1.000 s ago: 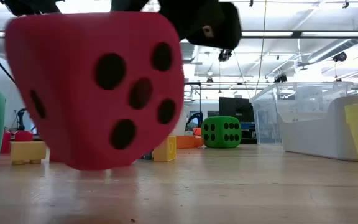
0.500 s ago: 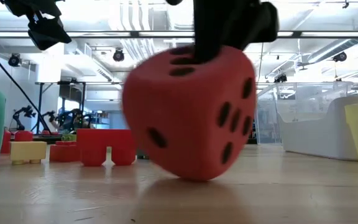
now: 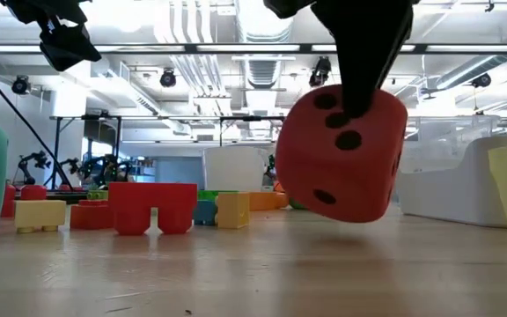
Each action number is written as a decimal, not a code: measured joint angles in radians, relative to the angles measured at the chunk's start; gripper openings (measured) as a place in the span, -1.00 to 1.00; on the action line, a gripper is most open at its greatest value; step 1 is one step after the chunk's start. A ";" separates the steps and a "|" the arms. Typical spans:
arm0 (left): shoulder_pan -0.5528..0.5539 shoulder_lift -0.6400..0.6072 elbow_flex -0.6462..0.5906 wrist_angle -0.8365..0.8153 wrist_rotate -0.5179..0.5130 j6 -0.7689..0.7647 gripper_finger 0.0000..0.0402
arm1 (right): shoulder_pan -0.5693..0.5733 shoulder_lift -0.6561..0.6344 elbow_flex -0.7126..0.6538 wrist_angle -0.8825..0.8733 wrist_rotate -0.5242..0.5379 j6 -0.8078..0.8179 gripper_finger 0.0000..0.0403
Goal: Pick & Place Toys
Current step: Put the red dice into the transparent bin
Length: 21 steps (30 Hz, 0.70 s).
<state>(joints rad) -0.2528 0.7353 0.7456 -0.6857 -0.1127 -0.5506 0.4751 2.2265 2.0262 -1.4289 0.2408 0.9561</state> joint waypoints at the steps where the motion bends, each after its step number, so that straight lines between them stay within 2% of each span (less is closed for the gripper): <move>1: 0.000 0.000 0.000 0.000 0.000 0.000 0.31 | 0.000 0.000 -0.006 -0.002 0.007 -0.016 -0.58; 9: 0.000 0.000 0.000 0.000 0.000 0.000 0.31 | 0.009 -0.002 -0.071 -0.004 0.046 -0.142 -0.61; 13: 0.000 0.000 0.000 0.000 0.000 0.001 0.31 | 0.027 -0.002 -0.085 -0.001 0.085 -0.166 -0.62; 21: -0.001 0.000 0.000 0.000 0.000 0.001 0.31 | 0.051 -0.002 -0.098 0.008 0.096 -0.195 -0.62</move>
<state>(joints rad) -0.2535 0.7353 0.7456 -0.6857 -0.1127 -0.5499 0.5256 2.2246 1.9285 -1.4206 0.3368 0.7616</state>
